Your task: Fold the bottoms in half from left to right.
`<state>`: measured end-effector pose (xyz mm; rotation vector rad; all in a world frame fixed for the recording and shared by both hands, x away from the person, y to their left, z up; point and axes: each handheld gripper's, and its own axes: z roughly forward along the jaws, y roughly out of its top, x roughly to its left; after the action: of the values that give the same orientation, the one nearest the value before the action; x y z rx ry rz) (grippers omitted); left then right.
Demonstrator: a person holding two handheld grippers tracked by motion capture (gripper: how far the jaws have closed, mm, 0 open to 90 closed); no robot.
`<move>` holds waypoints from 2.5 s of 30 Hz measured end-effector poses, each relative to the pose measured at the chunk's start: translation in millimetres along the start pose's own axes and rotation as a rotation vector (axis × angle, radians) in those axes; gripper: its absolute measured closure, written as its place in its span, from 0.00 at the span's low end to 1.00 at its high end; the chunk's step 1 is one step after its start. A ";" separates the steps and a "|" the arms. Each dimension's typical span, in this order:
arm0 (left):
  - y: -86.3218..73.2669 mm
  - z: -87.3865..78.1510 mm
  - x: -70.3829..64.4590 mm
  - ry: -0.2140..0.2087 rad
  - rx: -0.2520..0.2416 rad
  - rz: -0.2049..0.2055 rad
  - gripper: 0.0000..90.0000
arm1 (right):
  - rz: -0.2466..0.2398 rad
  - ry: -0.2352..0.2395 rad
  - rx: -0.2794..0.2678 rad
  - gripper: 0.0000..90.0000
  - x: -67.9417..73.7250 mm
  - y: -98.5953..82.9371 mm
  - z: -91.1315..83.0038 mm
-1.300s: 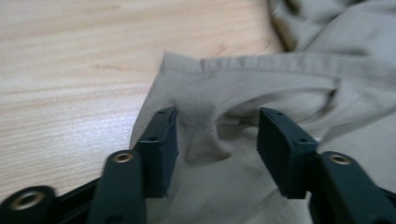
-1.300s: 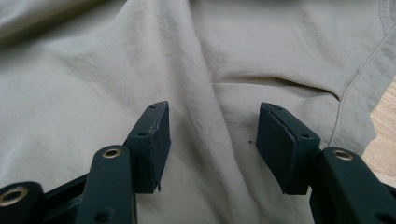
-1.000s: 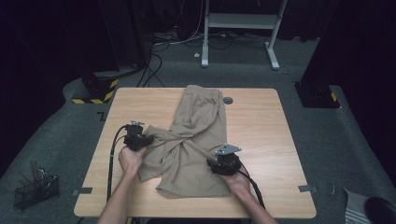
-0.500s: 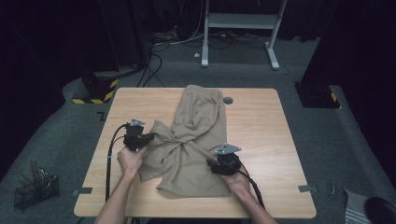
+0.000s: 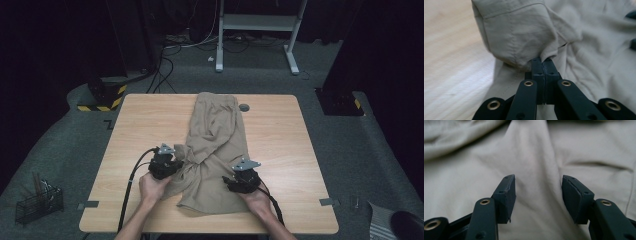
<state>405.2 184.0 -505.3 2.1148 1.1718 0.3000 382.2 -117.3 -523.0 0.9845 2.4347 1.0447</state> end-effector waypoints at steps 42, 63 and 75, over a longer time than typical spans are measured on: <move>21.3 27.4 -4.3 0.001 0.009 0.029 0.99 | 0.014 -0.021 -0.008 0.49 -11.0 25.9 29.5; 30.5 -8.9 -52.4 -0.101 -0.137 0.128 0.99 | 0.059 -0.062 0.008 0.48 -15.6 4.6 4.3; 19.9 40.5 -69.5 -0.145 0.002 0.144 0.97 | 0.050 -0.055 -0.005 0.48 -19.5 4.5 6.4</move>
<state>399.2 101.7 -513.2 2.1874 0.9397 0.2063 401.5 -125.4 -523.8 1.0629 2.3735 1.0262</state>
